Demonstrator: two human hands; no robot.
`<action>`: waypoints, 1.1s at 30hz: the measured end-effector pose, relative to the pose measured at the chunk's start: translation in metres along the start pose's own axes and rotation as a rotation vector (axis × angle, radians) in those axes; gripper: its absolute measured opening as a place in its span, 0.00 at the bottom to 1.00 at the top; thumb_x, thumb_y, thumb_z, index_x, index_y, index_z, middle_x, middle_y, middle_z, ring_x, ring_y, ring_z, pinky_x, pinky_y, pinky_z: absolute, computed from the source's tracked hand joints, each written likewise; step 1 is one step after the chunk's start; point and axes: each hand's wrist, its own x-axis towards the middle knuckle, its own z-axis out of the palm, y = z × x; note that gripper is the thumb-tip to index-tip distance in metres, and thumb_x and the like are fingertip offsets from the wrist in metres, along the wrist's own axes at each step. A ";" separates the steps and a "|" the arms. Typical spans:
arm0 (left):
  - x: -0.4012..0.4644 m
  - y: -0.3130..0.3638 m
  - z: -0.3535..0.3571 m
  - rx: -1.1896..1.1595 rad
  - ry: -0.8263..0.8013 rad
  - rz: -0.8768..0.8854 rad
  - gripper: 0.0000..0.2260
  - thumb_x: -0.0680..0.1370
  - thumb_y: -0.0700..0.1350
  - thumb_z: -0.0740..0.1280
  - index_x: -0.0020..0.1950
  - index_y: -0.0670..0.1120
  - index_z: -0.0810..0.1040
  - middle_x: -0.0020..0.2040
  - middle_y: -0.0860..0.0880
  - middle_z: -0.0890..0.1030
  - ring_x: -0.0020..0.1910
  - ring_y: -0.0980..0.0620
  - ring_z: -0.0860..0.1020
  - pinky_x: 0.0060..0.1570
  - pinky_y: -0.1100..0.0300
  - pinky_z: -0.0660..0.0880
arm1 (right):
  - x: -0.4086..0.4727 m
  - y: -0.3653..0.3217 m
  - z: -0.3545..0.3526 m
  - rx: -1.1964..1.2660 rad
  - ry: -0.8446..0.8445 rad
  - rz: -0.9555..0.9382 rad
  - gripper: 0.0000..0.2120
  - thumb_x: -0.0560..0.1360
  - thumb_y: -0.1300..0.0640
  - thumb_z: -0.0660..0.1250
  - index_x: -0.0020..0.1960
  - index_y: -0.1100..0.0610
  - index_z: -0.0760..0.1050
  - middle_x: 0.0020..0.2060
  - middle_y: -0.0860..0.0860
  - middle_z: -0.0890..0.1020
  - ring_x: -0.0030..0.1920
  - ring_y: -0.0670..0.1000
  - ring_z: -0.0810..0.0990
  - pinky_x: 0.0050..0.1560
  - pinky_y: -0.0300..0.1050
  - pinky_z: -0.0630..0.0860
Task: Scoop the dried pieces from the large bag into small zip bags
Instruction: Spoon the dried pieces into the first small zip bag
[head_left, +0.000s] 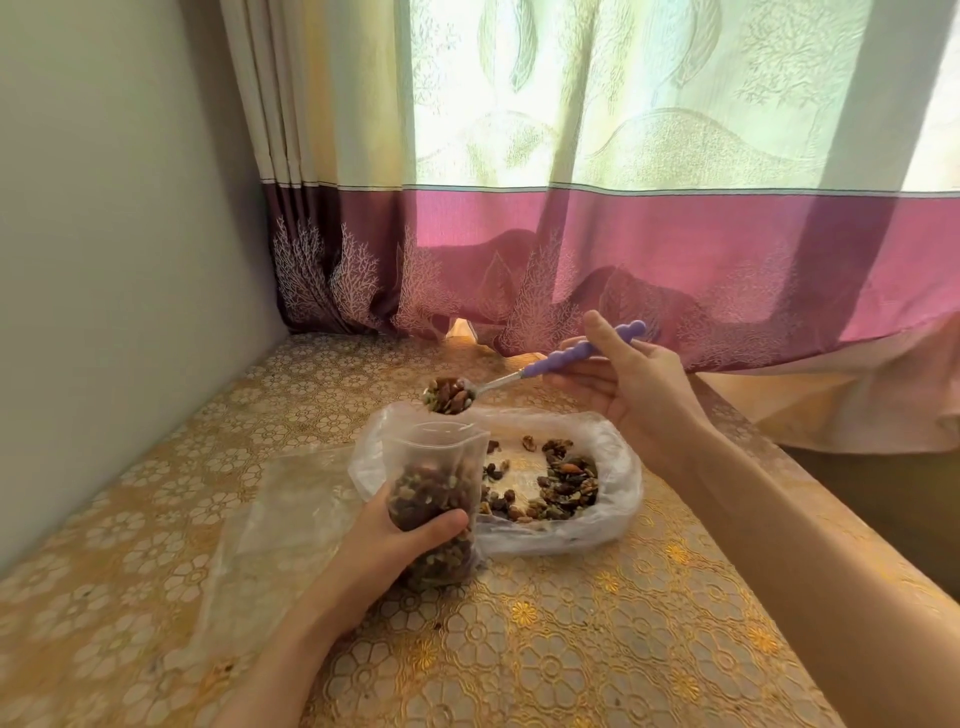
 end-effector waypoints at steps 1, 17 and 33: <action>0.000 0.001 0.000 0.001 -0.003 0.006 0.34 0.54 0.61 0.76 0.57 0.54 0.74 0.49 0.57 0.83 0.48 0.58 0.81 0.42 0.66 0.77 | -0.002 0.001 0.003 -0.018 -0.020 -0.018 0.15 0.78 0.54 0.63 0.40 0.65 0.78 0.39 0.63 0.84 0.44 0.58 0.85 0.42 0.41 0.81; -0.003 0.012 0.001 0.010 0.087 0.070 0.21 0.56 0.56 0.80 0.45 0.64 0.78 0.46 0.59 0.83 0.45 0.60 0.81 0.41 0.66 0.76 | -0.011 0.010 -0.019 0.110 0.122 -0.097 0.15 0.73 0.52 0.66 0.43 0.66 0.77 0.40 0.62 0.84 0.46 0.60 0.84 0.49 0.46 0.81; -0.010 0.034 0.023 0.006 0.055 0.153 0.15 0.59 0.57 0.73 0.45 0.60 0.82 0.47 0.58 0.83 0.46 0.60 0.80 0.38 0.68 0.76 | -0.039 0.084 -0.065 -0.645 0.456 0.049 0.23 0.72 0.41 0.67 0.57 0.57 0.72 0.46 0.49 0.78 0.52 0.51 0.76 0.49 0.47 0.72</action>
